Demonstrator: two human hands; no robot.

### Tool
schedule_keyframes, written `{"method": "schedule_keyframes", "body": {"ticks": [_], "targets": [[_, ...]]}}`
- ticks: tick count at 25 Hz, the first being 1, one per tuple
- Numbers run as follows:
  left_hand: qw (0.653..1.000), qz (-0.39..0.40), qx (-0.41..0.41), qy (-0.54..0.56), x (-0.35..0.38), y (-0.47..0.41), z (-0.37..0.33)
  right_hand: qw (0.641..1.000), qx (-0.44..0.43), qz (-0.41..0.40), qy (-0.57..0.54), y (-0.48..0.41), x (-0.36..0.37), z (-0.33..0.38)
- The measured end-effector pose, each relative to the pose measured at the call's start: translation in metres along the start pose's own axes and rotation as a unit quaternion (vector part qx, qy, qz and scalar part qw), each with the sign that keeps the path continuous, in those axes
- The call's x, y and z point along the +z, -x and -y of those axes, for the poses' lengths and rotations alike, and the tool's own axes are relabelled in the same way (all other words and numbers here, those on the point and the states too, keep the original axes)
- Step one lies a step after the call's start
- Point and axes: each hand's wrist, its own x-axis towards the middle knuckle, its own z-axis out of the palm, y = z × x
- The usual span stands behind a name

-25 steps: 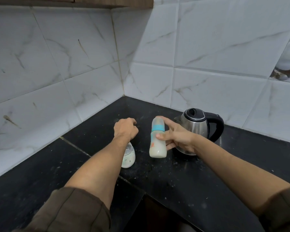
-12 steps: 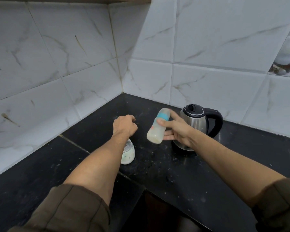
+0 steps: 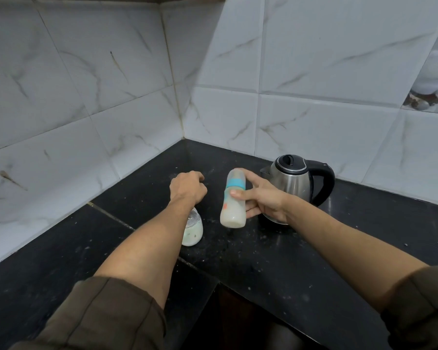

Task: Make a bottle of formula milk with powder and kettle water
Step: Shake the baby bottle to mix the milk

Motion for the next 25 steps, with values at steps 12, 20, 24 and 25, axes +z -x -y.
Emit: {"method": "schedule_keyframes", "body": {"ticks": [12,20,24,25], "targets": [[1.0,-0.002,0.005,-0.005,-0.002,0.005,-0.002,0.998,-0.007,-0.022,-0.05,0.002,-0.001,0.008],[1.0,-0.001,0.003,-0.005,-0.004,0.007,0.002,0.988,0.11,-0.075,-0.073,0.004,-0.006,0.002],[1.0,0.004,0.008,-0.009,-0.004,0.008,-0.004,0.99,0.135,0.023,-0.024,0.002,0.002,-0.002],[1.0,0.003,0.008,-0.01,-0.004,0.008,-0.005,0.99,0.135,0.007,-0.032,0.002,0.003,0.0]]}}
